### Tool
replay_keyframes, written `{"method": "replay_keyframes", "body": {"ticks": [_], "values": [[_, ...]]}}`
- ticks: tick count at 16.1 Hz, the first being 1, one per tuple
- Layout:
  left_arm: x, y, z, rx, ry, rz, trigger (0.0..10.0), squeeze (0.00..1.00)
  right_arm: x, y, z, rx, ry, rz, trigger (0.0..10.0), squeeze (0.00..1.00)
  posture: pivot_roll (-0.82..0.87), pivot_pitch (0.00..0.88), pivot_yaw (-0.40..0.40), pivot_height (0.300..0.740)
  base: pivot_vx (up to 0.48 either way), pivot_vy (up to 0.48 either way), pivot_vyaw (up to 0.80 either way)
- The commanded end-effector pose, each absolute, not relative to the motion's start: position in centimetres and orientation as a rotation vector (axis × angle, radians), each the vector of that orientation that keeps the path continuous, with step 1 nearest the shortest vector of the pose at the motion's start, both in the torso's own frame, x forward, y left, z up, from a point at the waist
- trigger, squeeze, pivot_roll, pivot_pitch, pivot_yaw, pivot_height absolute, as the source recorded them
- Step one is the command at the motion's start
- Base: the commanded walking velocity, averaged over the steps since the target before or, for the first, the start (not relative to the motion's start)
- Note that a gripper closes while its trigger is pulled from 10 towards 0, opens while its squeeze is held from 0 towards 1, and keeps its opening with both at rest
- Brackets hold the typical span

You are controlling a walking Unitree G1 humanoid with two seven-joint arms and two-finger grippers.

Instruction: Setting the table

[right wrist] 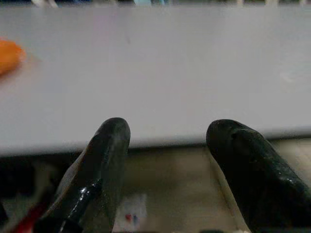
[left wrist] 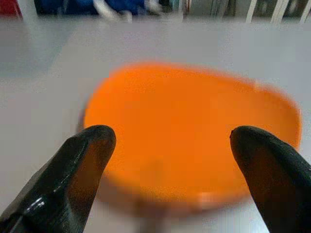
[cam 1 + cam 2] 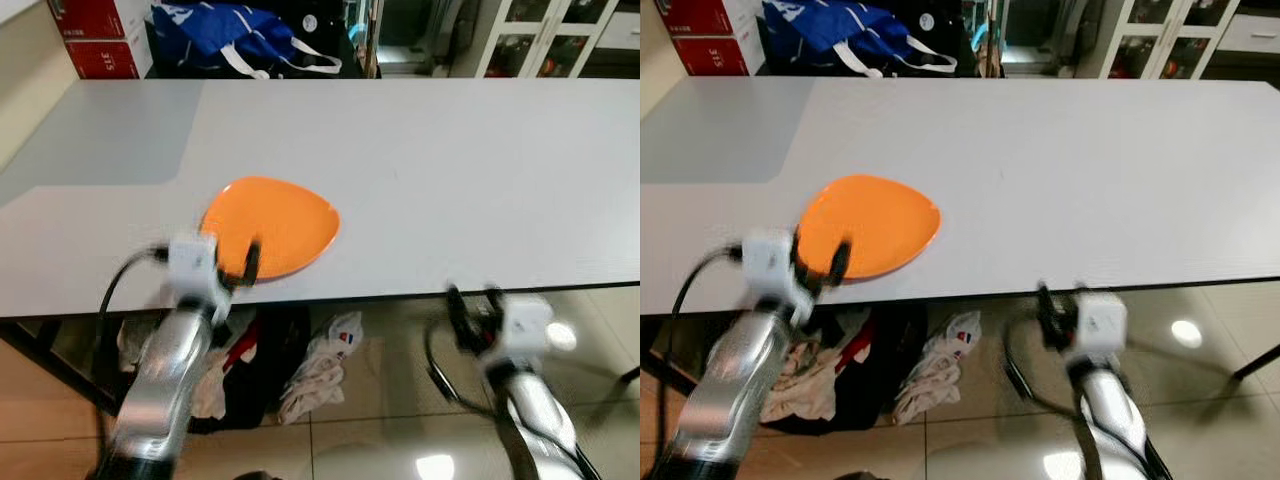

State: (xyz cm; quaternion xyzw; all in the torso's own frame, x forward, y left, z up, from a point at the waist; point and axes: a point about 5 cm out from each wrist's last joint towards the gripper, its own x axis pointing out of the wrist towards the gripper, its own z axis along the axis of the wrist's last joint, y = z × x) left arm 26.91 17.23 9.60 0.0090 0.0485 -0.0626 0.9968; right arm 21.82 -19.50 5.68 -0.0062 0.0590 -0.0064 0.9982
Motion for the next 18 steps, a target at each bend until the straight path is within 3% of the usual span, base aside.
{"method": "replay_keyframes", "body": {"ticks": [1,7,10,13,18], "values": [[26.9,16.3,10.6,0.019,0.071,-0.182,10.0,0.0,21.9,-20.0,6.4,-0.012,0.095,-0.023,10.0,0.0,-0.05,0.0,0.031,0.74,0.0,0.0,0.0],[27.9,15.4,11.7,0.007,0.039,-0.203,10.0,0.0,22.4,-19.9,6.3,-0.018,0.111,-0.029,10.0,0.0,-0.04,0.0,0.032,0.74,0.0,0.0,0.0],[27.9,15.1,11.9,0.0,0.038,-0.211,10.0,0.0,22.6,-19.6,6.4,-0.001,0.093,-0.012,10.0,0.0,-0.04,0.0,0.032,0.74,0.0,0.0,-0.75],[27.9,15.0,11.8,0.001,0.04,-0.214,10.0,0.0,22.7,-19.1,6.5,-0.027,0.085,0.016,10.0,0.0,-0.04,0.0,0.032,0.74,0.0,0.0,0.0],[27.9,14.8,12.0,0.007,0.038,-0.221,10.0,0.0,22.6,-19.0,6.5,-0.027,0.082,0.024,10.0,0.0,-0.04,0.0,0.033,0.74,0.0,0.0,0.74]]}}
